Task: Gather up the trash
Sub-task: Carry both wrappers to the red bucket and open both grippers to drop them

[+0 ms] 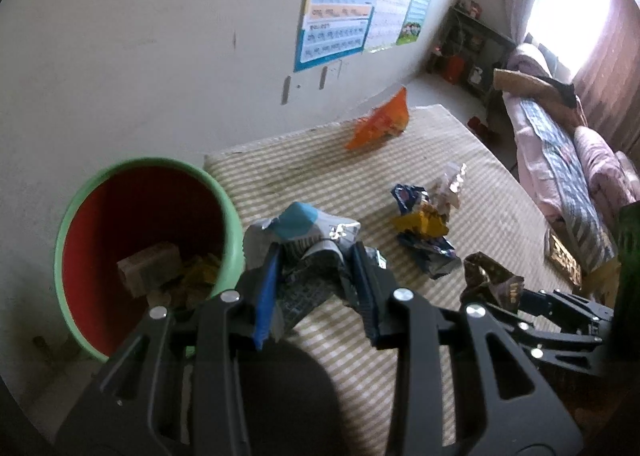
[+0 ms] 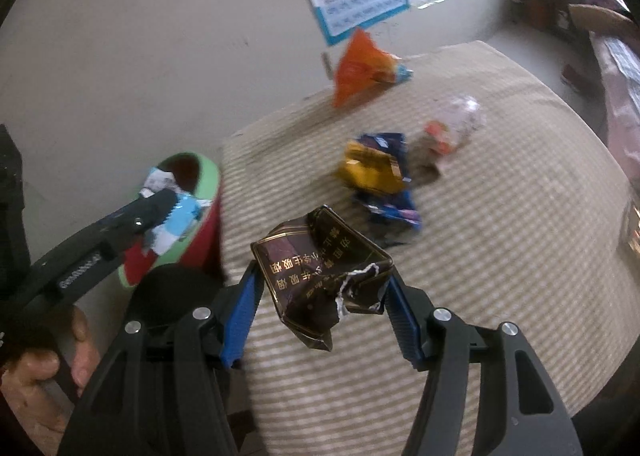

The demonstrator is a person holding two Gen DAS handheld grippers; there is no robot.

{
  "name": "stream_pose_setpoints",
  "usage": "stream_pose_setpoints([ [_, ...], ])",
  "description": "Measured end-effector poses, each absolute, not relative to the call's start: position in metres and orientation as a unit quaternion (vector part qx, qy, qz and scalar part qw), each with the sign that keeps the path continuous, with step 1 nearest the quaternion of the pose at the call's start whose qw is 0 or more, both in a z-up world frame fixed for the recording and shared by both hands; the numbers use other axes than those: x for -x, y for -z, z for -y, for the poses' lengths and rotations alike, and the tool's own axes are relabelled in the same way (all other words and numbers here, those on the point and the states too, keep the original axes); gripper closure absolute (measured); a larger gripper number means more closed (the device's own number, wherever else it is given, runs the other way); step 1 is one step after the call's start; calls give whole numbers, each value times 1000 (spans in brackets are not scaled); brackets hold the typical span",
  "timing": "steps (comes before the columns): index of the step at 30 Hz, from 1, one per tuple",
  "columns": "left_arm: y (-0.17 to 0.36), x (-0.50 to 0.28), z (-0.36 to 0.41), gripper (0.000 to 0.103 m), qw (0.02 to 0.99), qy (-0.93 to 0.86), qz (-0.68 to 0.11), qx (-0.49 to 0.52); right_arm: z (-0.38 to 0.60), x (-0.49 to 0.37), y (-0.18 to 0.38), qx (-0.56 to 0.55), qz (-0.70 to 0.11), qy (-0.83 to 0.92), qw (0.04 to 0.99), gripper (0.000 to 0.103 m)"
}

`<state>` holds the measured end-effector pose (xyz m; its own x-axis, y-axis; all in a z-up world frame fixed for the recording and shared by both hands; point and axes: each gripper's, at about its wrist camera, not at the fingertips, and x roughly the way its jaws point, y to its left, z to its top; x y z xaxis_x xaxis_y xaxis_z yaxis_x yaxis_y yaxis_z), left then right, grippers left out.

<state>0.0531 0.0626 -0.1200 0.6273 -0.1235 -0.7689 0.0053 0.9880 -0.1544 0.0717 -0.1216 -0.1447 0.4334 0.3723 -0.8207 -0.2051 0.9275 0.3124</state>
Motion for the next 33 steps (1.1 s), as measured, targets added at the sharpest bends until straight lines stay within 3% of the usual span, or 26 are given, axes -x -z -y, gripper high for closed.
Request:
stream_pose_setpoints([
  [33,137,-41,-234,67,891,-148,-409,130,-87,-115,143,48,-491,-327,806,45],
])
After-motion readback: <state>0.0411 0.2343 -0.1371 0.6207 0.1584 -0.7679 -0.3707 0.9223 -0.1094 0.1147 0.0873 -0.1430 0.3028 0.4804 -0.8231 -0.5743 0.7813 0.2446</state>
